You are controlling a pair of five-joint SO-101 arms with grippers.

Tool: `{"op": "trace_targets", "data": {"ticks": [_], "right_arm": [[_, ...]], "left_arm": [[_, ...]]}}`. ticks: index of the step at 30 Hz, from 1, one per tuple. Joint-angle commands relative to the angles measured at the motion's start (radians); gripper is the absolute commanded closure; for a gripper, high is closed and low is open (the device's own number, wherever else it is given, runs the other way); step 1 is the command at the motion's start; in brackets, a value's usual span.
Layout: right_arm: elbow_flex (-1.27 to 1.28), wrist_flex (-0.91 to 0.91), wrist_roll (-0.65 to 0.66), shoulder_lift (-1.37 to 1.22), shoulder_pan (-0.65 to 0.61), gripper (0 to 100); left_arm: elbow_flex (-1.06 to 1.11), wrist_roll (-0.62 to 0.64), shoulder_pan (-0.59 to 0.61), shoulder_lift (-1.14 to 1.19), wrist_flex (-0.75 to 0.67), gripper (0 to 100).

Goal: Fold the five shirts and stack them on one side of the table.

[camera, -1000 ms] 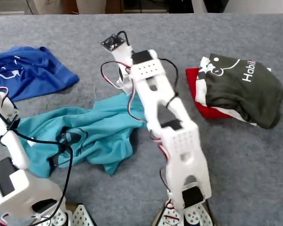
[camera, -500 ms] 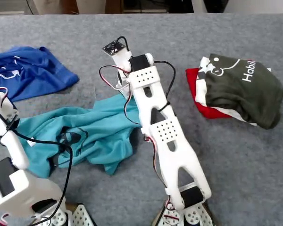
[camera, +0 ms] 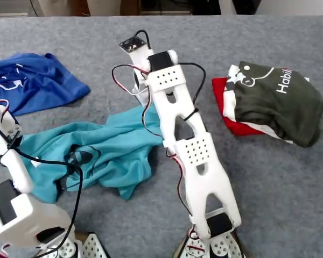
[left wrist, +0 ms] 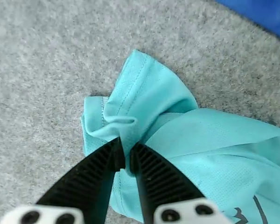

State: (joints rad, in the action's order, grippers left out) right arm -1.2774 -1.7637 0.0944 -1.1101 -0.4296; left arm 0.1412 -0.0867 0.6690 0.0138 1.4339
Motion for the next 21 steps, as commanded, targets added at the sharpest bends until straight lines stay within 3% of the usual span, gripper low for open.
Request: {"op": "trace_targets", "data": {"ticks": [1, 6, 17, 21], "right_arm": [[0.010, -0.002, -0.009, 0.053, 0.008, 75.3], [0.015, 0.104, -0.009, -0.022, 0.008, 75.3], [-0.010, 0.103, -0.008, -0.097, 0.019, 75.9], [-0.010, 0.110, -0.008, -0.097, 0.021, 89.7]], "left_arm": [[0.002, -0.003, 0.008, -0.042, -0.005, 98], [0.002, -0.003, 0.008, -0.041, -0.008, 98], [0.002, -0.005, 0.009, -0.042, -0.005, 98], [0.002, -0.005, 0.009, -0.041, -0.003, 98]]}}
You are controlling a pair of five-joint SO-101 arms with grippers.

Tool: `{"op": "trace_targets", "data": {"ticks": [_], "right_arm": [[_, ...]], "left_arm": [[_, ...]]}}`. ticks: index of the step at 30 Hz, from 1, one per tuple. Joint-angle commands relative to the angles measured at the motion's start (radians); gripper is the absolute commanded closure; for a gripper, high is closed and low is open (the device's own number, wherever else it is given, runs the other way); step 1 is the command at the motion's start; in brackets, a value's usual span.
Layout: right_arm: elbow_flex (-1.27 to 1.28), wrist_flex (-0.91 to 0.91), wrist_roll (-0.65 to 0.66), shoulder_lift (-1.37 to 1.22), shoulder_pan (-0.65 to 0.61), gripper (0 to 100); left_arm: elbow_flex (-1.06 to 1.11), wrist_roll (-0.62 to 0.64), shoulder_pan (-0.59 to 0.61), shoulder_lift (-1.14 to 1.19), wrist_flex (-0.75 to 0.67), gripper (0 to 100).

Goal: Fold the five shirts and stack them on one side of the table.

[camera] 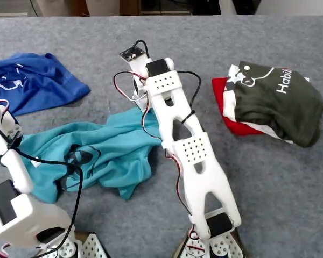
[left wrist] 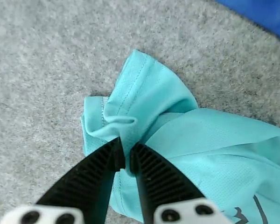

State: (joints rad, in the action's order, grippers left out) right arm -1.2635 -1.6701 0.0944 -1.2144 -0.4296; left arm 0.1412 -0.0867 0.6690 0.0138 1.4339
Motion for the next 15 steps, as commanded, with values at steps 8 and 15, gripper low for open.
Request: {"op": "trace_targets", "data": {"ticks": [8, 15], "right_arm": [[-0.047, 0.009, -0.002, 0.012, 0.024, 99.1], [-0.216, -0.104, 0.002, 0.044, 0.025, 99.7]], "left_arm": [[0.002, -0.006, 0.009, -0.048, -0.003, 98], [0.002, -0.040, 0.008, -0.048, 0.020, 98]]}}
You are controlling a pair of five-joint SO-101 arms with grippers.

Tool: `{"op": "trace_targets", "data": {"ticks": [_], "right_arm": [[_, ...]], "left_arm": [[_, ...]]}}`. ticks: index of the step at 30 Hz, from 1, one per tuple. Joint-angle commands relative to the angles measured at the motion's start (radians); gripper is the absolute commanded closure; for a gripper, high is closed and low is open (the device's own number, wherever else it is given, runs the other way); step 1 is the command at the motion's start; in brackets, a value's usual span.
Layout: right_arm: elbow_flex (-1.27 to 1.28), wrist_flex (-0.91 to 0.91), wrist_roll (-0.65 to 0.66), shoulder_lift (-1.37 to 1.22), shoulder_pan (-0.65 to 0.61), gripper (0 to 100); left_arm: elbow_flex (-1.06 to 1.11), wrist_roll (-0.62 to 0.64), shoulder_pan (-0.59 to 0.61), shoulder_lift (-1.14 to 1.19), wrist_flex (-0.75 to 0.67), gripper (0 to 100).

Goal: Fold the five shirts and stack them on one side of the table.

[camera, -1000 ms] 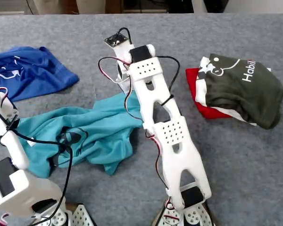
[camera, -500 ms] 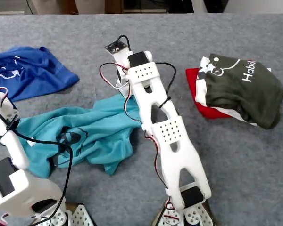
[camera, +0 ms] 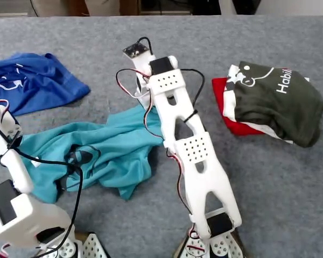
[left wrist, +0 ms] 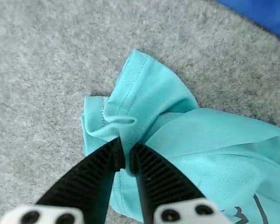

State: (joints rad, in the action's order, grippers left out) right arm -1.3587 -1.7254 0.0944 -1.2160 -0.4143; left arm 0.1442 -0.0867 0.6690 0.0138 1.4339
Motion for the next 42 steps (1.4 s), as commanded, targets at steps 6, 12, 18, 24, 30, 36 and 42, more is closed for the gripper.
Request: {"op": "trace_targets", "data": {"ticks": [6, 12, 18, 24, 30, 36, 42], "right_arm": [[-0.314, -0.063, -0.008, 0.131, 0.030, 99.8], [-0.305, -0.061, -0.037, 0.340, 0.102, 99.8], [-0.305, -0.057, -0.026, 0.473, 0.203, 99.8], [-0.302, -0.055, 0.009, 0.443, 0.271, 99.8], [-0.308, -0.023, 0.003, 0.297, 0.272, 99.8], [-0.309, 0.083, 0.008, 0.179, 0.280, 99.8], [-0.289, 0.204, 0.009, 0.119, 0.292, 99.8]], "left_arm": [[-0.006, -0.150, 0.008, -0.041, 0.063, 98], [-0.009, -0.147, 0.000, -0.039, 0.061, 82], [-0.011, -0.147, 0.008, -0.041, 0.068, 70], [-0.064, -0.146, 0.009, -0.048, 0.109, 67], [-0.229, -0.144, -0.002, -0.048, 0.236, 67], [-0.358, -0.123, -0.046, -0.058, 0.327, 68], [-0.252, -0.023, -0.295, -0.199, 0.327, 68]]}}
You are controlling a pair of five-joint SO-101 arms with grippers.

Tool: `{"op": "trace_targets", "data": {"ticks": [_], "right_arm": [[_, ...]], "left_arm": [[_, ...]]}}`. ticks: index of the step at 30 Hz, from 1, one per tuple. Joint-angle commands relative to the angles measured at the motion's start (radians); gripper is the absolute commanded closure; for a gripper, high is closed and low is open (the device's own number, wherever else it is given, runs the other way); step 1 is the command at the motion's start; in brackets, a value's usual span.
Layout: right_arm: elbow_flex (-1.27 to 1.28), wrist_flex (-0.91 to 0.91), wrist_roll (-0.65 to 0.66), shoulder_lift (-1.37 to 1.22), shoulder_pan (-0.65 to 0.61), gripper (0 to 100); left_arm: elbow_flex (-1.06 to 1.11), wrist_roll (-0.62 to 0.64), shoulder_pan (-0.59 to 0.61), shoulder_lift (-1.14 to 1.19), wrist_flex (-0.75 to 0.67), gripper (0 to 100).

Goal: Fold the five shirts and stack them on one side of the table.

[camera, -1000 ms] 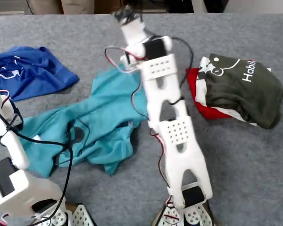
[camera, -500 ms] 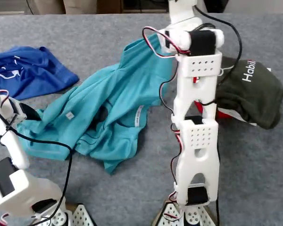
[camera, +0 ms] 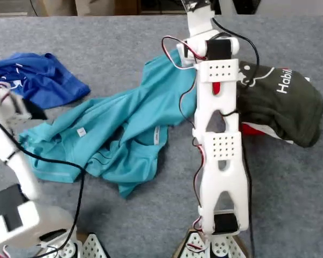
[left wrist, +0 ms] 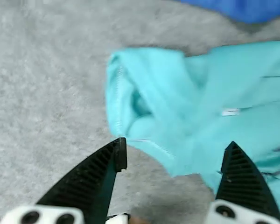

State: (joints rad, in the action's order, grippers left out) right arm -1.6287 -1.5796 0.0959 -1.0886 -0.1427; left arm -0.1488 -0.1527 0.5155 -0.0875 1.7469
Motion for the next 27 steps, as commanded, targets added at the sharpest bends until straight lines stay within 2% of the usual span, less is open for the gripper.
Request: {"op": "trace_targets", "data": {"ticks": [1, 3, 5, 9, 12, 22, 27], "right_arm": [[-0.024, 0.069, 0.005, -0.030, 0.022, 99.8], [-0.031, 0.081, 0.000, -0.077, 0.024, 99.8], [-0.038, 0.100, -0.002, -0.127, 0.028, 99.8], [-0.038, 0.143, -0.003, -0.180, 0.031, 99.8], [-0.035, 0.143, -0.049, -0.194, 0.035, 99.8], [-0.039, 0.186, -0.069, -0.263, 0.028, 99.7], [-0.039, 0.189, -0.069, -0.265, 0.028, 99.7]], "left_arm": [[0.087, 0.046, -0.201, -0.131, 0.014, 68], [0.187, 0.037, -0.301, -0.179, 0.009, 68], [0.293, 0.015, -0.353, -0.185, -0.058, 68], [0.439, 0.012, -0.345, -0.183, -0.279, 68], [0.485, 0.015, -0.301, -0.191, -0.371, 68], [0.474, 0.008, -0.331, -0.180, -0.381, 69], [0.479, 0.017, -0.345, -0.180, -0.420, 85]]}}
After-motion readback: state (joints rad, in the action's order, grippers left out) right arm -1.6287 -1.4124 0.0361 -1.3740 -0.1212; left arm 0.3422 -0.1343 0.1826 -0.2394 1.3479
